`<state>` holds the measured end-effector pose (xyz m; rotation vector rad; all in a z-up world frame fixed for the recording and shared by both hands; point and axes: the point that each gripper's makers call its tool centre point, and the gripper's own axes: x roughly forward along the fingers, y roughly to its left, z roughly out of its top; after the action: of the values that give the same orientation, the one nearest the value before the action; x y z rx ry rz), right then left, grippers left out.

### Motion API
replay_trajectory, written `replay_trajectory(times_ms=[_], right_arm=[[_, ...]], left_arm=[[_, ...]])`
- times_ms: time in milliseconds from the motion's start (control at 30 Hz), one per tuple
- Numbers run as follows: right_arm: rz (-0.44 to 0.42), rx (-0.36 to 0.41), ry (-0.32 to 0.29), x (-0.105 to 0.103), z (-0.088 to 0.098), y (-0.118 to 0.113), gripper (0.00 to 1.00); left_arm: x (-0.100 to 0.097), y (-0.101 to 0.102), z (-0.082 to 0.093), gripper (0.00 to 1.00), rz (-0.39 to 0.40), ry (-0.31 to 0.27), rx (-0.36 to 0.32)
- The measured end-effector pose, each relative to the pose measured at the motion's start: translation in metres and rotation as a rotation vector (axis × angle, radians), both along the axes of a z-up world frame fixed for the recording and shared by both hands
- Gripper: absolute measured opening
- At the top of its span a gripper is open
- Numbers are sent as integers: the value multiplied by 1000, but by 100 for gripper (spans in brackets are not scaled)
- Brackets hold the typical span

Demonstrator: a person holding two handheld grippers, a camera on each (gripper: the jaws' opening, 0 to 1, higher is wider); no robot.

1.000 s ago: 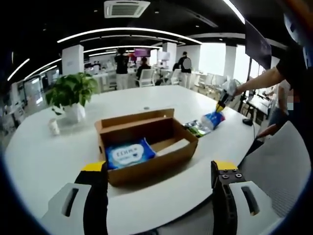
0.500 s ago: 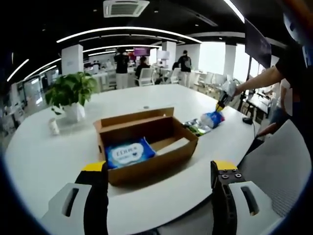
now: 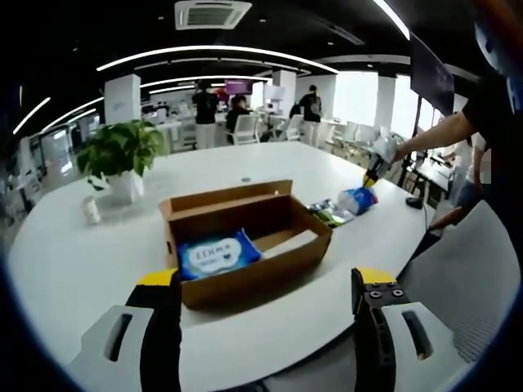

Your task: Operate the shoe box by opening the lid, removing the specified soft item, and placing it in the target area until the item is outside and the box remains undamaged.

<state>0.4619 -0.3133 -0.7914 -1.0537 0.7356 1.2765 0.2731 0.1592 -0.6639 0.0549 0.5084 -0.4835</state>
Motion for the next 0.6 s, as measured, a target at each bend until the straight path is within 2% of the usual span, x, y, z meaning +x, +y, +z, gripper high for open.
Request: replay_trajectory(times_ms=[200,600], right_arm=[[-11,1,-19,4,3,0,0],[-47,3,-18,2,8,1,2]], left_arm=[[1,0,1,88,0,-5,-3],[0,6,3,88,2,-10,4]])
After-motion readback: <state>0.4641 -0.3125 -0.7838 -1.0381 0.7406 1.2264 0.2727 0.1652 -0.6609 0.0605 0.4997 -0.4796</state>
